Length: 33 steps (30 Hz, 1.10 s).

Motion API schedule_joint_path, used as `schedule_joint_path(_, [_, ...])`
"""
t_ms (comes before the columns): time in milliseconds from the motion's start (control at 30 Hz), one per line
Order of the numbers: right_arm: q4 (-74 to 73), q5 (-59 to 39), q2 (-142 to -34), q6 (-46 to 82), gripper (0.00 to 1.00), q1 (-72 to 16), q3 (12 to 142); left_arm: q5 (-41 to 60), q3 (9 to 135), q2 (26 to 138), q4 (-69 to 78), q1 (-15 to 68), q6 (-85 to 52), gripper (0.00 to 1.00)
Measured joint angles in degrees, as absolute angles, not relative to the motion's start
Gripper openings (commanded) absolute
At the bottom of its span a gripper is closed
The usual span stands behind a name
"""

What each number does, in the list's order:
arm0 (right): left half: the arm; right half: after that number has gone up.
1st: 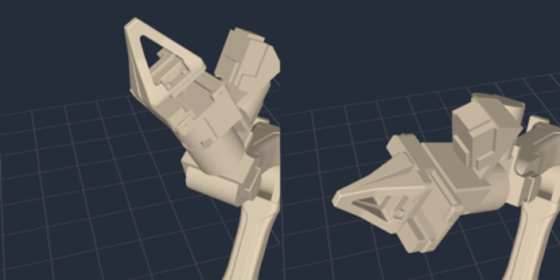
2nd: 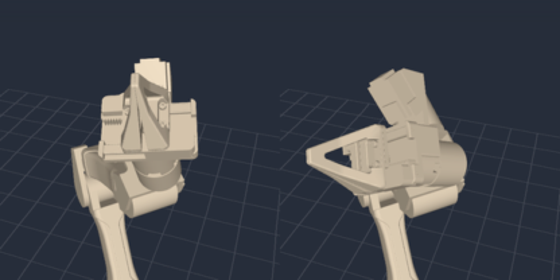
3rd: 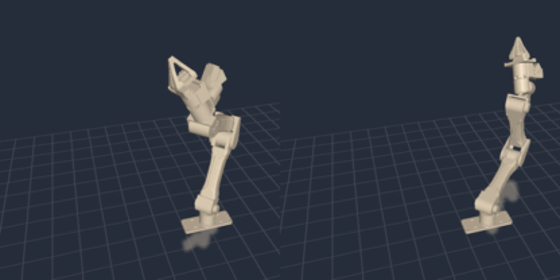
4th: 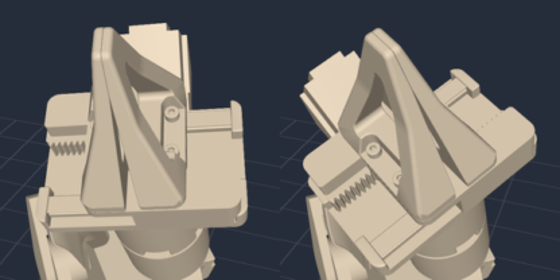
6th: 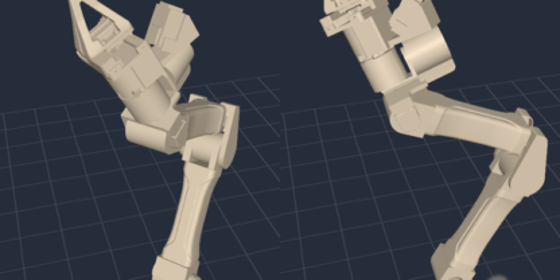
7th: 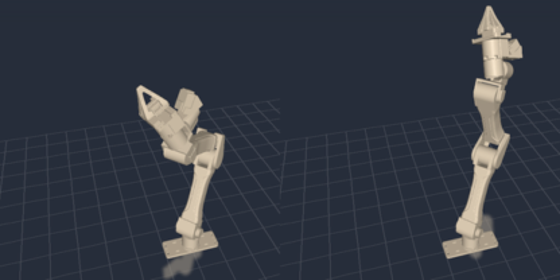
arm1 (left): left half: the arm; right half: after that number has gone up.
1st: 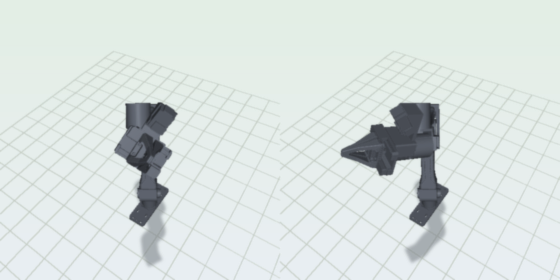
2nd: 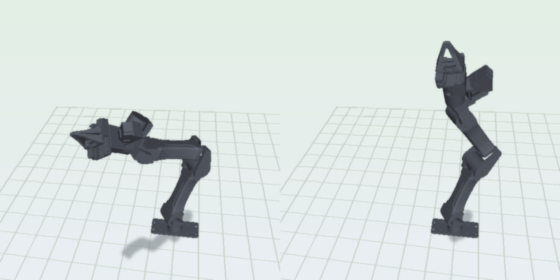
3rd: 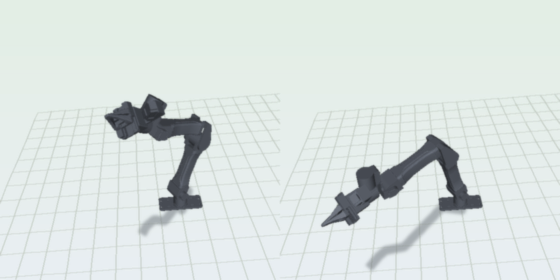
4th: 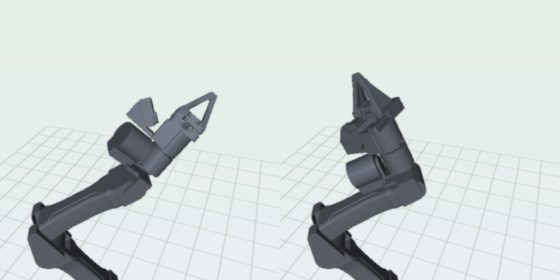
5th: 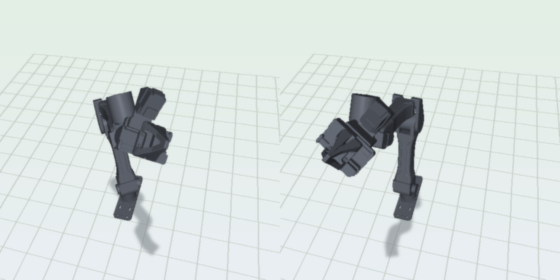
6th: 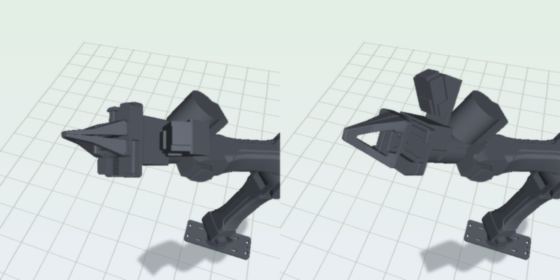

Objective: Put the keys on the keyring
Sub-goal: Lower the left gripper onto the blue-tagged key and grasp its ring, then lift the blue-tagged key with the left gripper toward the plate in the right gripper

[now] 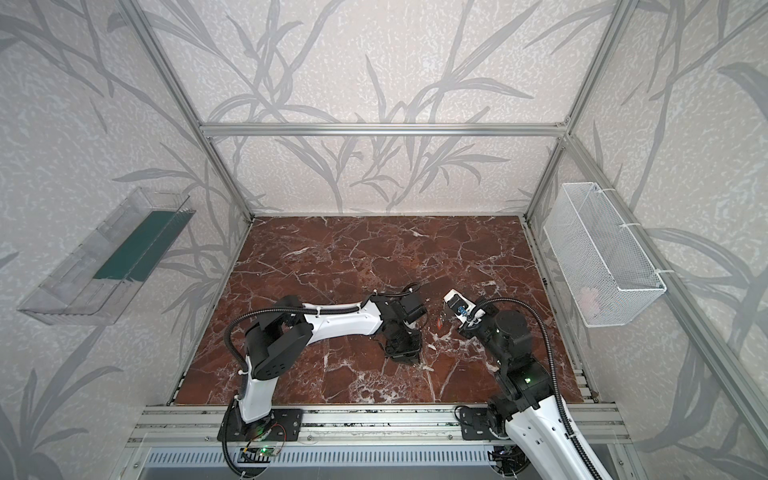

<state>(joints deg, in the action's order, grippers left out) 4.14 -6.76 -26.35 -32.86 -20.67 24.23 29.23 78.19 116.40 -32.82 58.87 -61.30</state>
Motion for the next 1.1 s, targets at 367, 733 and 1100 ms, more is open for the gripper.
schedule_joint_path(367, [3.62,-7.14,-27.09,-33.08,0.0,-20.67,24.23,30.13,78.63,117.32,-32.77,58.26,-61.08,0.08])
schedule_joint_path(733, [3.25,-7.11,-27.05,-33.06,0.0,-20.67,23.88,31.0,78.5,116.79,-31.44,57.6,-61.06,0.0])
schedule_joint_path(1100, [3.31,-9.21,-26.22,-32.8,0.0,-20.67,23.88,26.04,76.09,106.39,-32.51,56.53,-50.39,0.0])
